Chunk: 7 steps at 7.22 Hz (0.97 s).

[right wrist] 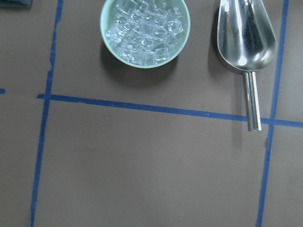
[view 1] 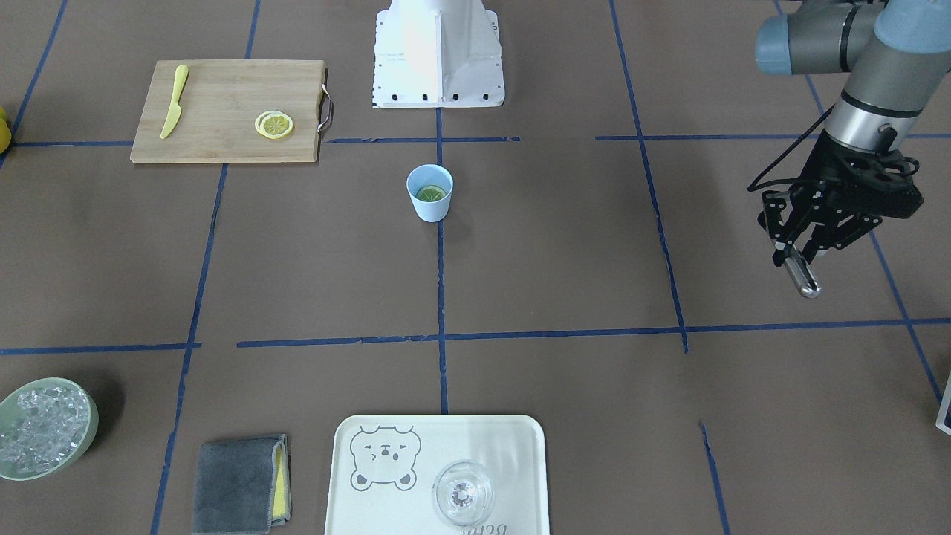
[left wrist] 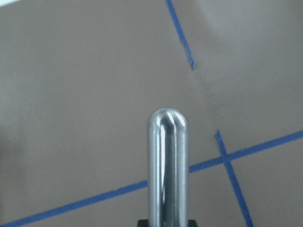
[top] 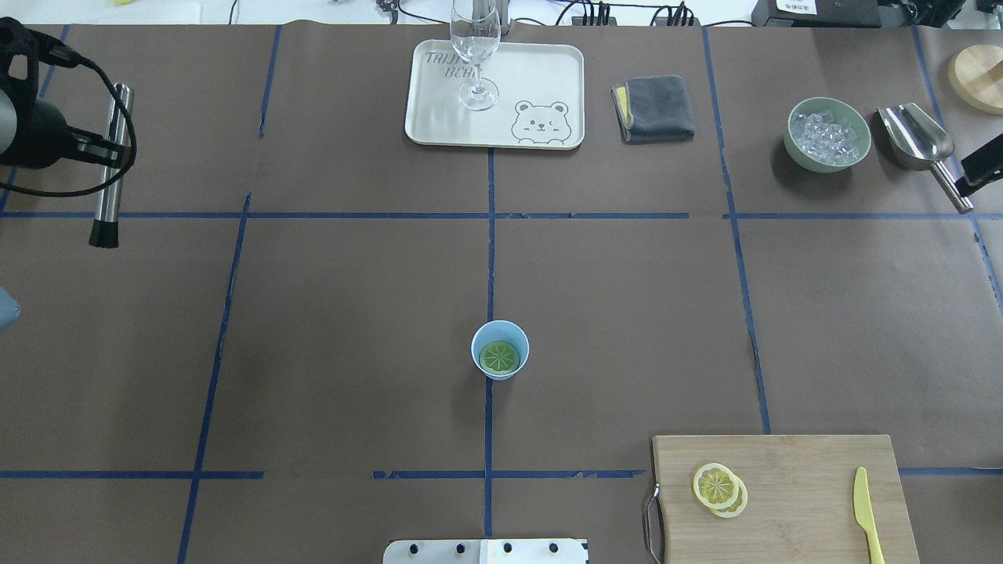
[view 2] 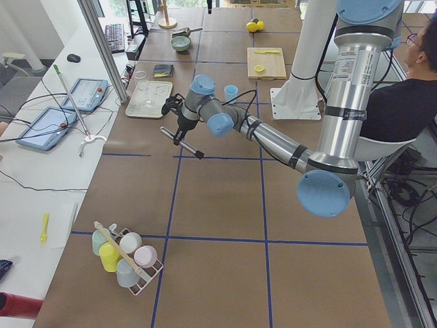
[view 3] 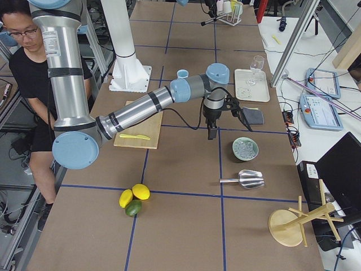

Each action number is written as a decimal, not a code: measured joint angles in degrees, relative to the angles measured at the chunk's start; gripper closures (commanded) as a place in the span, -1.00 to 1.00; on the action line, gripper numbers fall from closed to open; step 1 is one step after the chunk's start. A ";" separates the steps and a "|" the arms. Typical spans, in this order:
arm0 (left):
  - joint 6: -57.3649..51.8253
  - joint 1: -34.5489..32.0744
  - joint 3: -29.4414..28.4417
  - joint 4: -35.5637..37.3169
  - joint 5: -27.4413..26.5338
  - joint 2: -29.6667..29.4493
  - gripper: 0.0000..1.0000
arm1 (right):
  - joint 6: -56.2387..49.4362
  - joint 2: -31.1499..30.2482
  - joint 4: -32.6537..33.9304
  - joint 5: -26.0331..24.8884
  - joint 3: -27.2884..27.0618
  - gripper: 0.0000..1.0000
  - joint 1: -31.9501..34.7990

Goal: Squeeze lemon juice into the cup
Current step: 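Grasp the silver metal muddler with the left gripper and lift it, then carry the muddler over the blue cup and lower it inside with the left gripper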

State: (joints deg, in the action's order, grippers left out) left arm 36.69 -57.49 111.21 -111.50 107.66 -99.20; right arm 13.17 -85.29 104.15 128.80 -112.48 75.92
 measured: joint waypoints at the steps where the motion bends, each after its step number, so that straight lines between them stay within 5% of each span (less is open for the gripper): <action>1: 3.24 1.34 2.35 -0.68 -2.52 -1.80 1.00 | -3.57 -2.46 -0.01 0.04 0.14 -1.00 2.31; 3: 8.96 6.27 5.57 -5.07 -8.42 -3.94 1.00 | -8.36 -5.83 -0.07 0.01 1.03 -1.00 5.98; 7: 19.38 21.28 8.09 -14.89 -30.90 -6.31 1.00 | -11.25 -6.47 -0.08 0.94 3.92 -1.00 10.20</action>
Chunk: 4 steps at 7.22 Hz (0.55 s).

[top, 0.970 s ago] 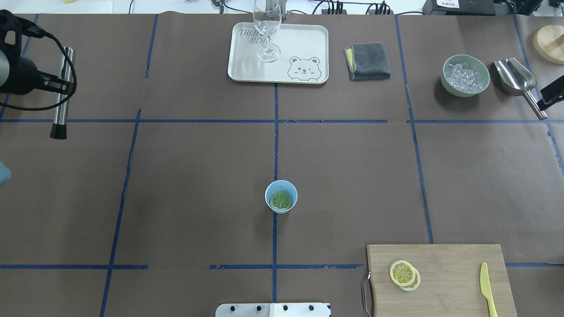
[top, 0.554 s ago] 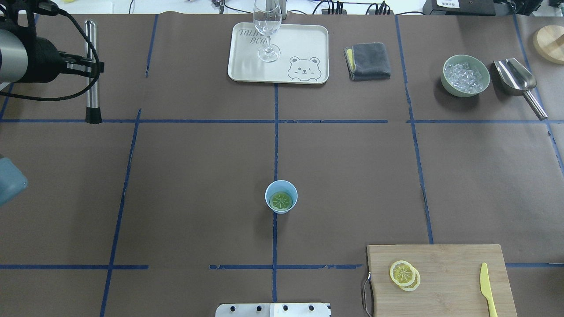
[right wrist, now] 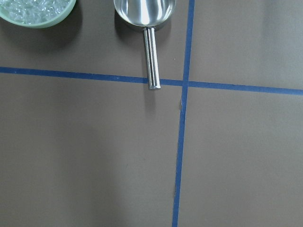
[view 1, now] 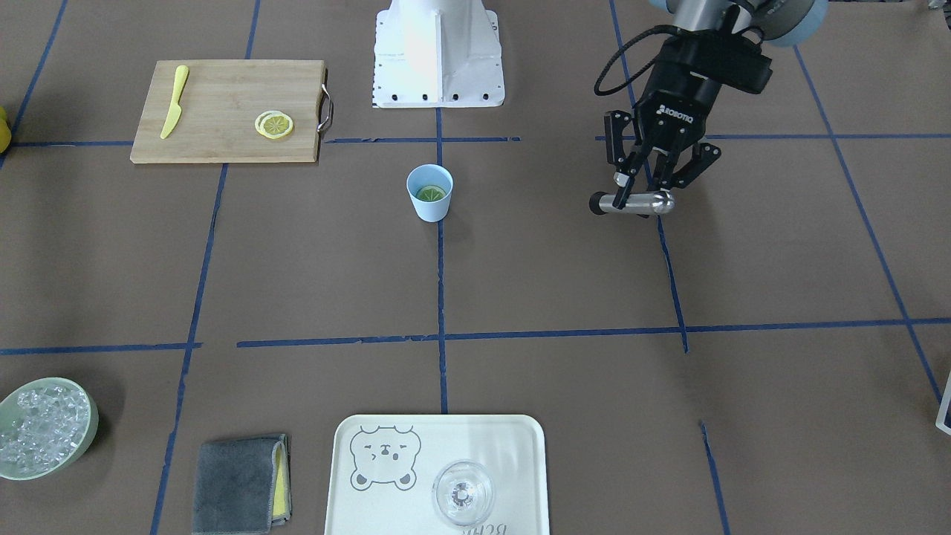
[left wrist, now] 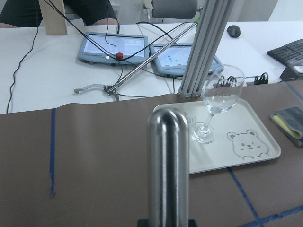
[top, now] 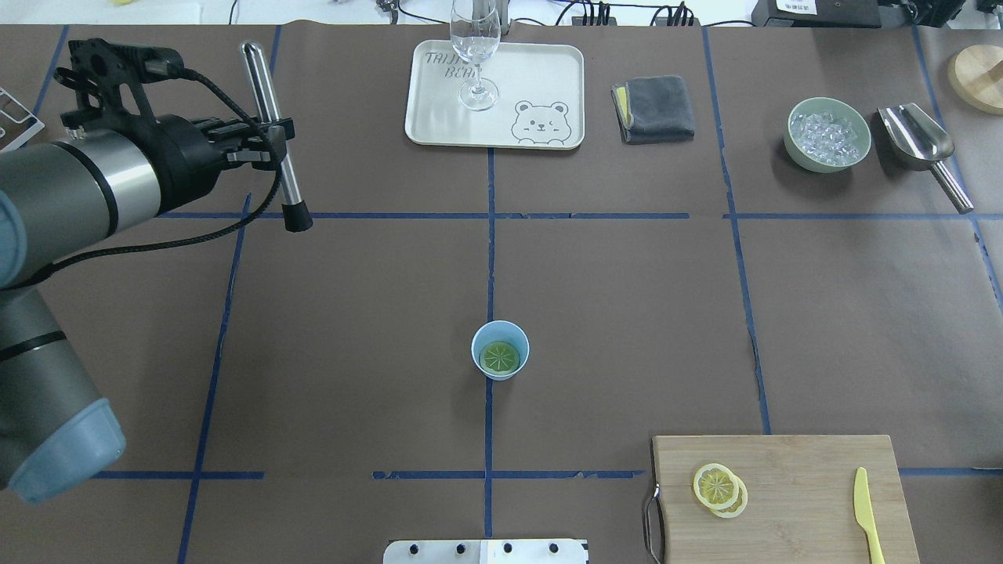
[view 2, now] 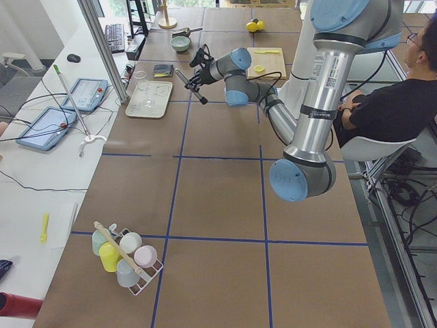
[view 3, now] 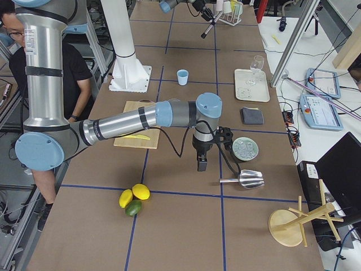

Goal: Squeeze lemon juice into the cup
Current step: 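Carry the muddler over the blue cup and lower it inside with the left gripper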

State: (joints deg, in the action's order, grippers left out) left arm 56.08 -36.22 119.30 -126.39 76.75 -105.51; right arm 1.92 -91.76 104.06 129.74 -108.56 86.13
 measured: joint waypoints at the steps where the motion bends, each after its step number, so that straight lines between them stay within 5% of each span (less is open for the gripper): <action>1: 0.33 3.40 0.18 -0.44 -5.20 -1.72 1.00 | -0.05 0.00 0.00 0.81 0.06 -1.00 0.74; 4: 0.42 17.70 -0.43 -0.77 -28.74 -7.60 1.00 | -0.19 -0.22 0.00 1.62 0.37 -1.00 1.59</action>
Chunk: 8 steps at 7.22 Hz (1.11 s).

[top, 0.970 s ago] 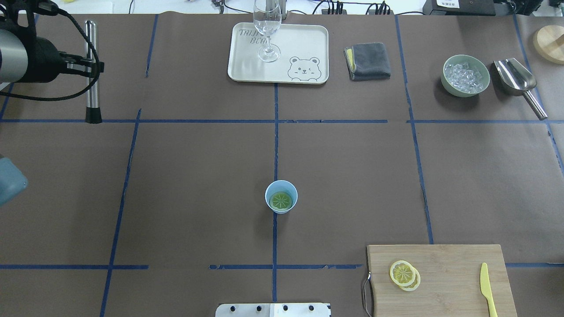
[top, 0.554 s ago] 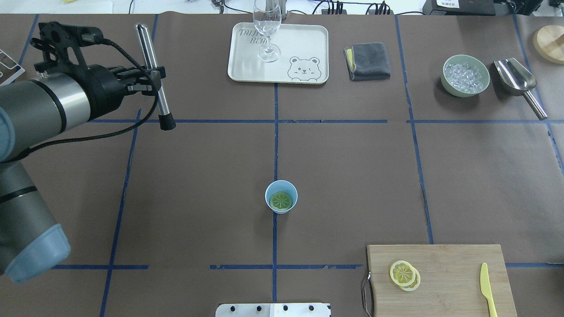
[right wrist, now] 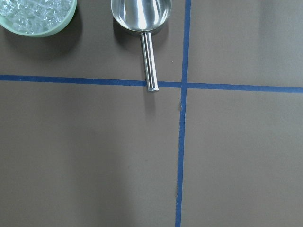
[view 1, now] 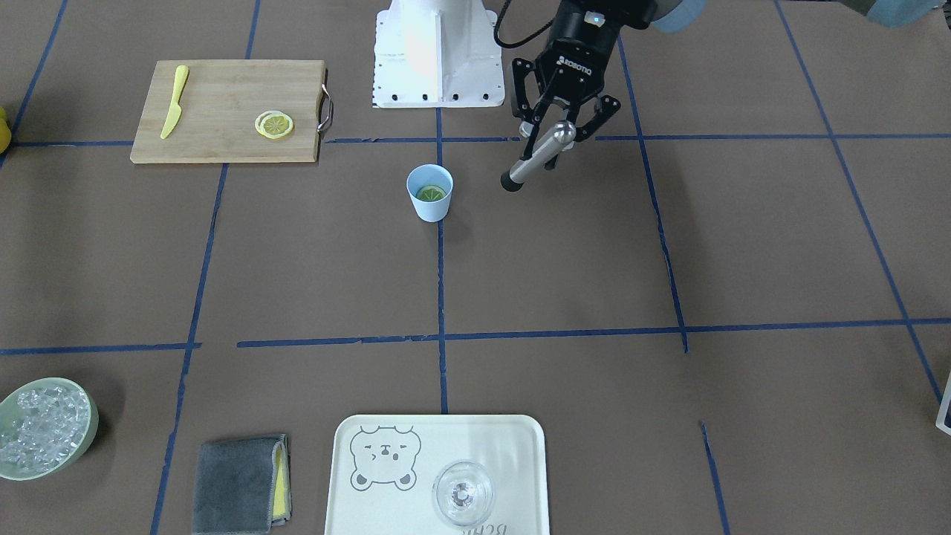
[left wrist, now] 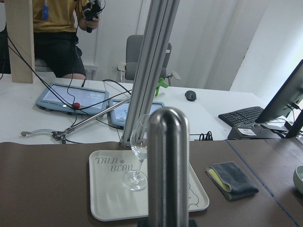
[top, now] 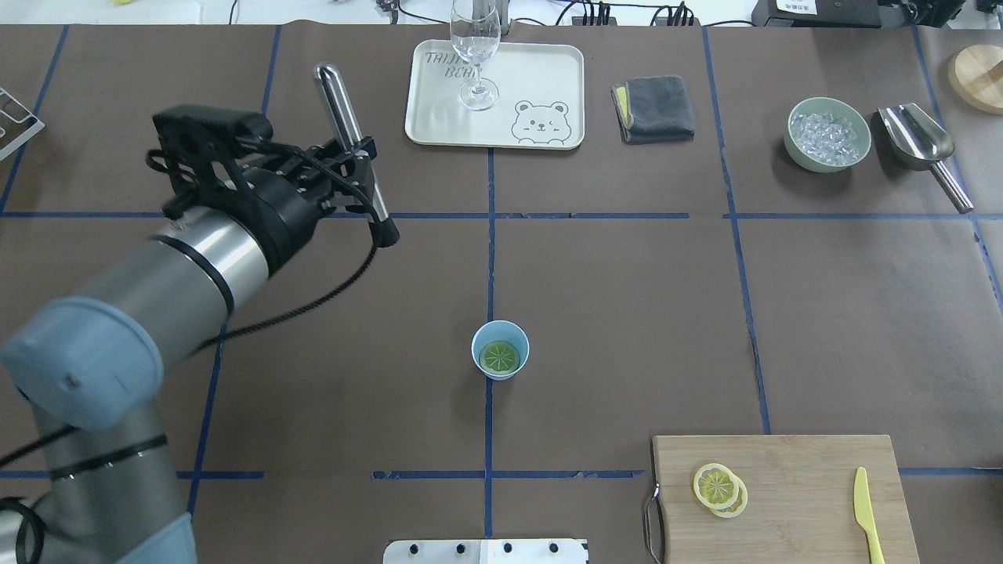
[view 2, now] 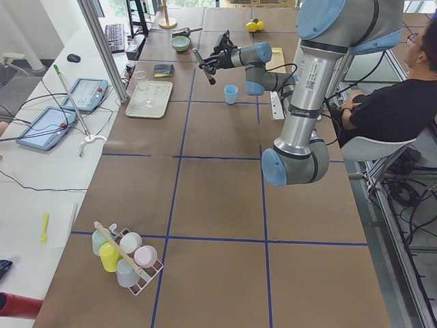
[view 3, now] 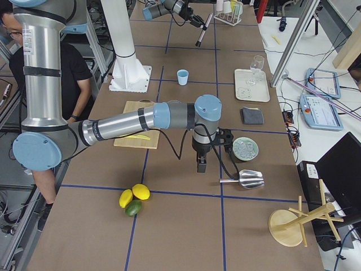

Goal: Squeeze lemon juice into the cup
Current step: 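Carry the muddler over the blue cup and lower it inside with the left gripper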

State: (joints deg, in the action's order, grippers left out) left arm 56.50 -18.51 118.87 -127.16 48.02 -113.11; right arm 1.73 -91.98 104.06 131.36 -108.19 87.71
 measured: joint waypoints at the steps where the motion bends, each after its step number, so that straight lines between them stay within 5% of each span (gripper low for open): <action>1: -0.29 3.58 -0.99 -0.01 -6.48 -1.05 1.00 | -0.04 -0.23 0.00 0.32 0.05 -1.00 0.21; 4: -5.72 9.88 -5.06 0.06 -16.86 -2.84 1.00 | -0.06 -0.85 0.00 1.02 0.01 -1.00 0.61; 8: -10.21 14.22 -9.29 0.07 -18.53 -6.50 1.00 | -0.06 -1.81 0.00 2.43 -0.11 -1.00 1.51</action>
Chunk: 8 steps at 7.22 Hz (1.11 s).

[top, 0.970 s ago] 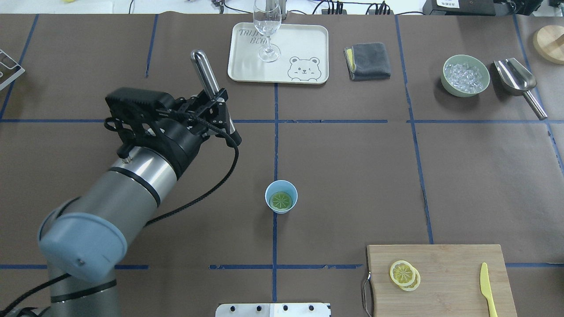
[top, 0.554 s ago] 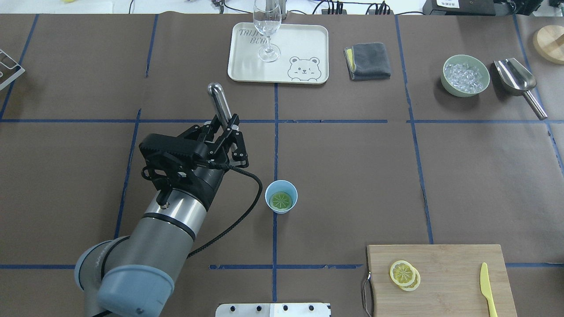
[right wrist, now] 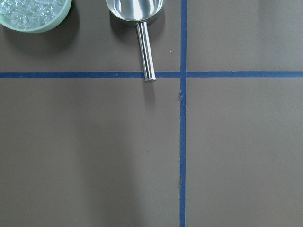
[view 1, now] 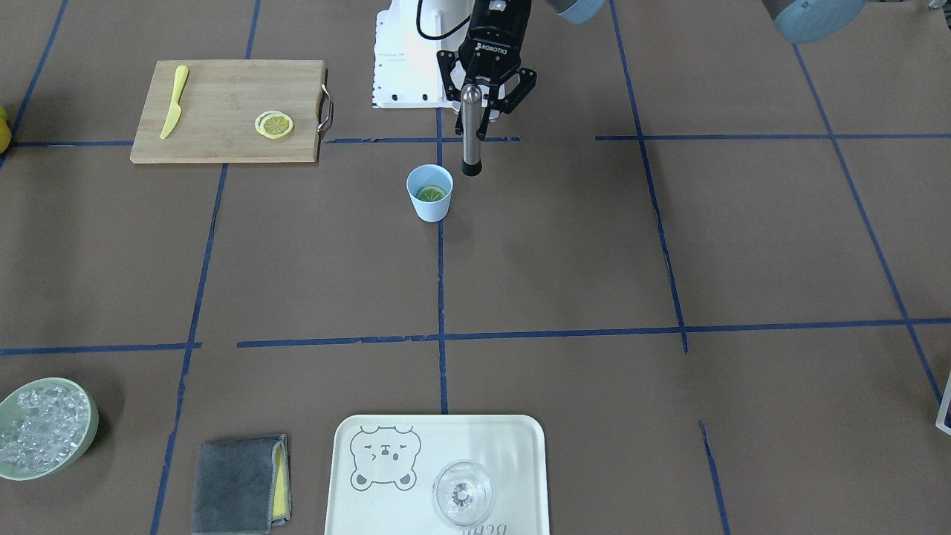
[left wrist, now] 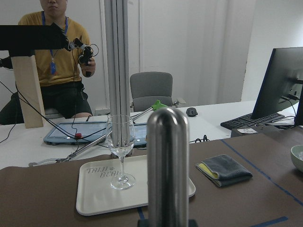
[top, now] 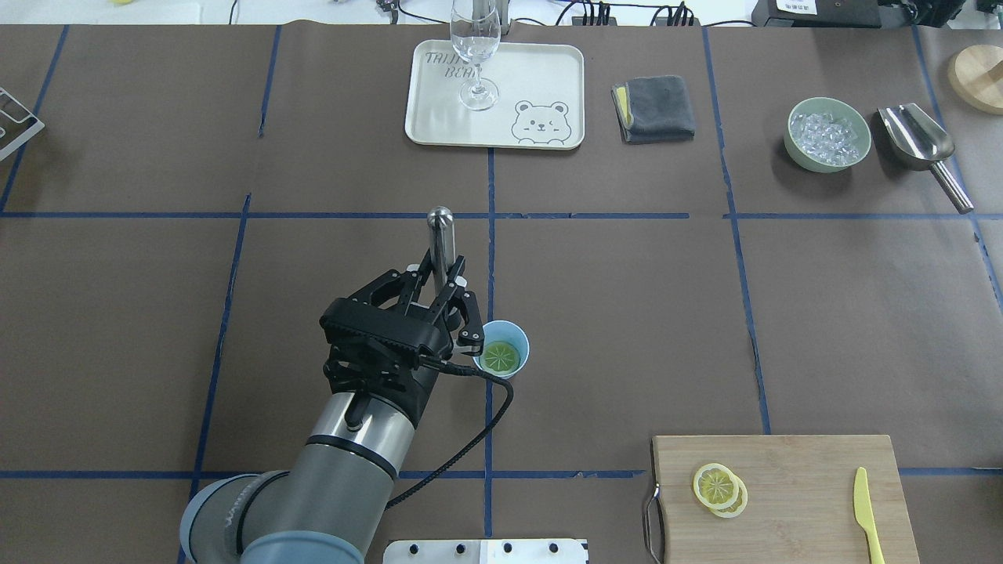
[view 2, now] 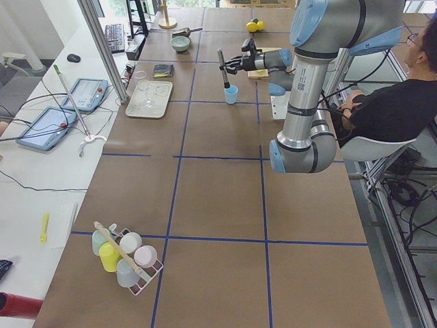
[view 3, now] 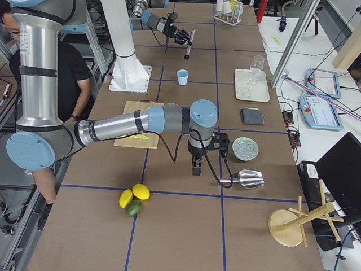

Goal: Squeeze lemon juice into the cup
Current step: 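Carry the muddler over the blue cup and lower it inside with the left gripper, then press the muddler down onto the lemon slice in the cup with the left gripper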

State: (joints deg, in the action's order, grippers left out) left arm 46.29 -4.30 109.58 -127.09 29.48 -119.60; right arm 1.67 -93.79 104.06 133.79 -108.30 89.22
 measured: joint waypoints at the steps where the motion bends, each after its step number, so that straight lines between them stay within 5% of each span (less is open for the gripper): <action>1: -0.02 0.42 -1.92 -0.02 0.05 -1.95 1.00 | 0.00 -0.04 0.00 0.04 0.00 -1.00 0.07; 5: 0.11 0.66 -4.33 -0.60 1.16 -4.61 1.00 | 0.11 0.30 0.00 0.01 0.09 -1.00 0.16; 8: 0.00 -0.37 -4.07 -6.20 8.72 -4.77 1.00 | 0.26 0.74 0.00 -0.01 0.14 -1.00 0.16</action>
State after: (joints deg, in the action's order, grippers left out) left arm 46.29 -4.66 105.51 -133.28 38.20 -124.37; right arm 1.92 -93.05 104.06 133.79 -108.16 89.38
